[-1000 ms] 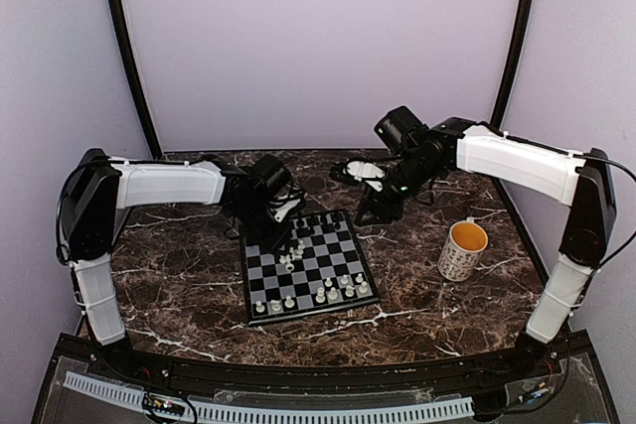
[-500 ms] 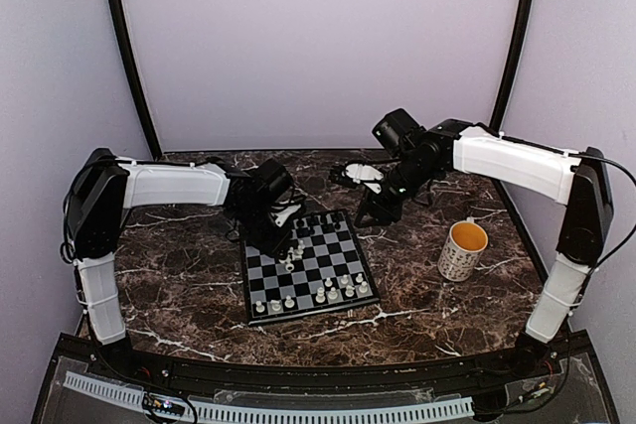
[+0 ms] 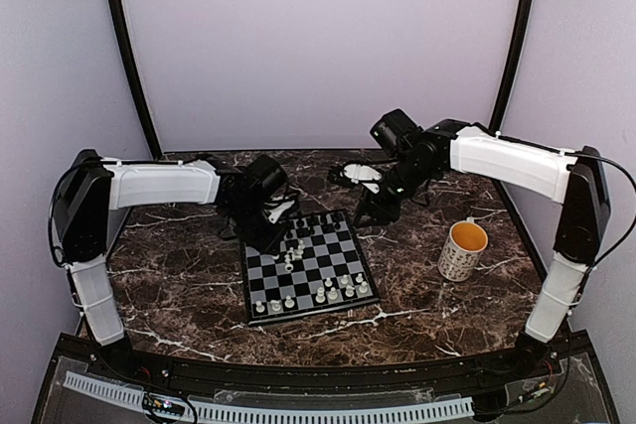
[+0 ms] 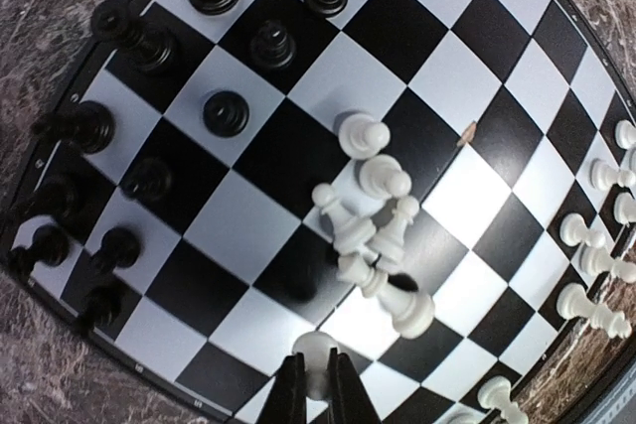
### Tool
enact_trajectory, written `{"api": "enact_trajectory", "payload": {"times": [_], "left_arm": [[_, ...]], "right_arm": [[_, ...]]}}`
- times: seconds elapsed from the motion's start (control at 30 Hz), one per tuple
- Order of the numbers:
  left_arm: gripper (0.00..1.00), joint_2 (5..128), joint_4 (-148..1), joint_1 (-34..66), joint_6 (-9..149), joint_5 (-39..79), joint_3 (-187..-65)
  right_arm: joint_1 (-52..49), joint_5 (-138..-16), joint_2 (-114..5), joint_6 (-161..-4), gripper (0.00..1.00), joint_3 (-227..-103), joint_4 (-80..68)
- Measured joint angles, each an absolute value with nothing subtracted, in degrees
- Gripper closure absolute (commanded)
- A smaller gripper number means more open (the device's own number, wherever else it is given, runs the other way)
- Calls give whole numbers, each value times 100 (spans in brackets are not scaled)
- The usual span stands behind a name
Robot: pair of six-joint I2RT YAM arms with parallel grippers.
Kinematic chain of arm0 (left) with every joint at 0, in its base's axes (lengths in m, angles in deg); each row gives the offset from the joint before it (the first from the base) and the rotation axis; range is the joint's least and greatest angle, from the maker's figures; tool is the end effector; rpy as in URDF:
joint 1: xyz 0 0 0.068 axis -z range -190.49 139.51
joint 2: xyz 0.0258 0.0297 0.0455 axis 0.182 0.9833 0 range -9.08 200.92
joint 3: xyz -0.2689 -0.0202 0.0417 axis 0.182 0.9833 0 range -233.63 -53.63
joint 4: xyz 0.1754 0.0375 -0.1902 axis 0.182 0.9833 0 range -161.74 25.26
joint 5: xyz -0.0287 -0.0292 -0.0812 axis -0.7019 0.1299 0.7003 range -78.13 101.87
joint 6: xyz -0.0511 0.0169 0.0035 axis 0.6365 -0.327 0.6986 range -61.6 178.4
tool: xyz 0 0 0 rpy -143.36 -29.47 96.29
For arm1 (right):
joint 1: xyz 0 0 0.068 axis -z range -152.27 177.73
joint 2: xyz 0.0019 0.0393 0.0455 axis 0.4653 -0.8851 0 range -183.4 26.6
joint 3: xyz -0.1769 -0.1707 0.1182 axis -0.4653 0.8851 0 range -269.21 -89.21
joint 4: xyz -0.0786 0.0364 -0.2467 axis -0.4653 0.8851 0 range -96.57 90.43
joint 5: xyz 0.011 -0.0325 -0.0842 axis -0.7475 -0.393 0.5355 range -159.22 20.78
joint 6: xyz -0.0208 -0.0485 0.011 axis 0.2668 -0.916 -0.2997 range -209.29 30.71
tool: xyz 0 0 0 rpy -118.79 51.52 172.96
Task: Set up the chess pieces on the board
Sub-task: Pick up the pawn from the chessboard, then place the pawn on a2.
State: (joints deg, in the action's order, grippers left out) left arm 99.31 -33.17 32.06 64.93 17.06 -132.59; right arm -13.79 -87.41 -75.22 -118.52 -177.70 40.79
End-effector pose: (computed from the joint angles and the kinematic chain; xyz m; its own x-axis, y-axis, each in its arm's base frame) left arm 0.2830 -0.2642 0.1944 -0.7580 0.5421 -0.3626 0.6162 0.7774 -0.1259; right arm 0.2764 0.2597 0.2798 -0.2062 -0.8023 -0.5601 -0.9683 0.2499 -0.0015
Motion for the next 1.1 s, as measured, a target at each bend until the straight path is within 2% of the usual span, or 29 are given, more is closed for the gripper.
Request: {"api": "enact_trajectory", "payload": {"times": [0.37, 1.1], "left_arm": [[97, 8294, -3221, 3385, 6556, 1579, -11996], [97, 8469, -3269, 3774, 6556, 2135, -11473]], "right_arm": [[-1420, -8739, -7771, -11856, 65, -18017, 4131], [-1704, -8505, -7983, -11896, 66, -18115, 4282]]}}
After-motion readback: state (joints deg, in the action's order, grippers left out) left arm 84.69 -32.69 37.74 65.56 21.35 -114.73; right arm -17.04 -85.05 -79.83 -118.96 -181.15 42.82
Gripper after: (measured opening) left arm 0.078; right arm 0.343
